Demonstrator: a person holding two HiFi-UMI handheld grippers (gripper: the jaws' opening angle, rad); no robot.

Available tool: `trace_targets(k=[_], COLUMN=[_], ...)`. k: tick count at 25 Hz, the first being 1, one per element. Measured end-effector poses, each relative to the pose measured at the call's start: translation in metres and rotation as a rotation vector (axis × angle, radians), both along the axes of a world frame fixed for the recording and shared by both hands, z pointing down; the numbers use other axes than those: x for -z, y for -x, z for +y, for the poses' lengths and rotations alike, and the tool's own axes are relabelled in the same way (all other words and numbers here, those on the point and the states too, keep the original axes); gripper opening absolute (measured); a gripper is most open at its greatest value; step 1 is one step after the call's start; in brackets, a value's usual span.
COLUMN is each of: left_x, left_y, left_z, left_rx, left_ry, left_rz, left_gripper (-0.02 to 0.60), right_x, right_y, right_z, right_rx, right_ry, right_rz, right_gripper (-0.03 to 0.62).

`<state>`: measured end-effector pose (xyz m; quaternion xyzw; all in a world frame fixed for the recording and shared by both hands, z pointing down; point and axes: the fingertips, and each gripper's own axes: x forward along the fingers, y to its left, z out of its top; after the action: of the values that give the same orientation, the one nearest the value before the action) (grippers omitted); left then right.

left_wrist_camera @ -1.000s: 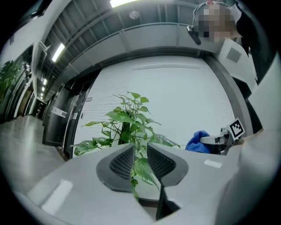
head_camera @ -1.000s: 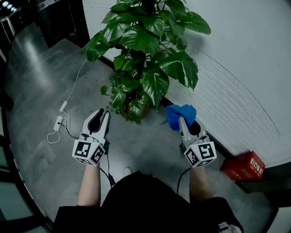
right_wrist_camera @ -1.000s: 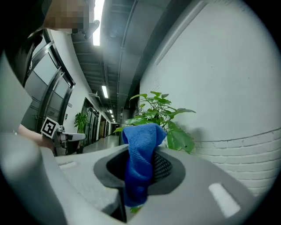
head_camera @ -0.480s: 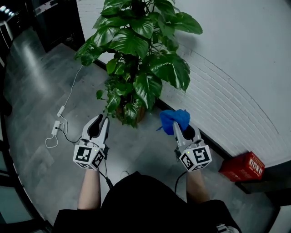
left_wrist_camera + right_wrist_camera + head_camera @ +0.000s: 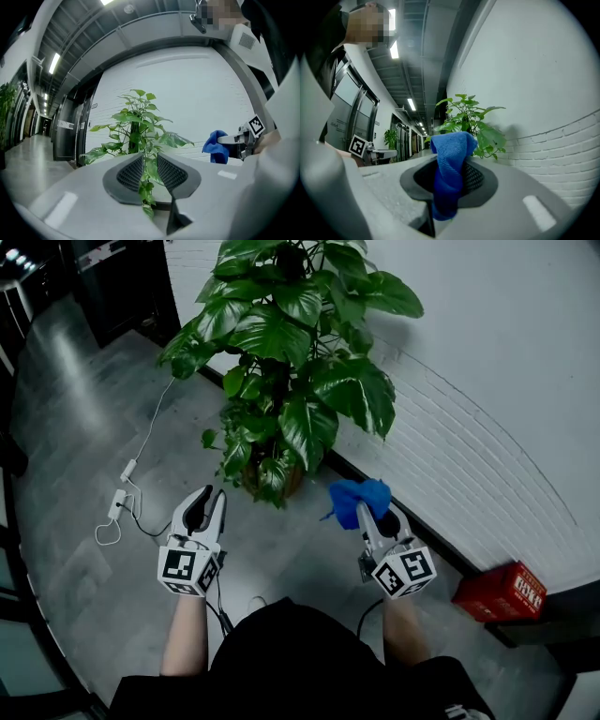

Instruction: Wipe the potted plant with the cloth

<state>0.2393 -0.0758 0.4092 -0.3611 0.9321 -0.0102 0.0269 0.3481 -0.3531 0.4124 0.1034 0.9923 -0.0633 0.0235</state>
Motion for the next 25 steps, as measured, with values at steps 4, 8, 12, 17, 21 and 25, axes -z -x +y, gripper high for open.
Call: trace_targets(k=[4,8,12,17,21,25], left_x=[-0.005,-0.006,-0.009,-0.018,-0.022,-0.027], left_y=[0.000,-0.004,-0.008,-0.013,-0.015,-0.015], left_z=[0.002,-0.002,-0.007,-0.006,0.003,0.010], left_rx=[0.005,-0.022,-0.040,-0.050,-0.042,-0.036], left_ry=[0.056,0.053,0.080,0.084,0.076,0.068], left_rz=[-0.040,-0.048,-0.056,-0.043,-0.027,-0.015], left_gripper=[0.097,0.098,0.097,0.098,0.097,0.097], right_x=[-0.002,-0.005,-0.009,-0.006,-0.005,-0.010], right_y=[-0.003,-0.008,-0.010,-0.006,-0.007,-0.009], right_z=[-0.002,0.001,-0.001,0.013,0.025,0.026], right_rx=[-0.007,-0.013,-0.019,0.009,0.029,0.026], right_ry=[0.008,0.007,0.011,-0.011,-0.033,-0.029], right_rz=[-0.009,0.005,0.015,0.015,0.024,0.042], right_gripper=[0.087,0.086,0.086,0.086,0.086,0.086])
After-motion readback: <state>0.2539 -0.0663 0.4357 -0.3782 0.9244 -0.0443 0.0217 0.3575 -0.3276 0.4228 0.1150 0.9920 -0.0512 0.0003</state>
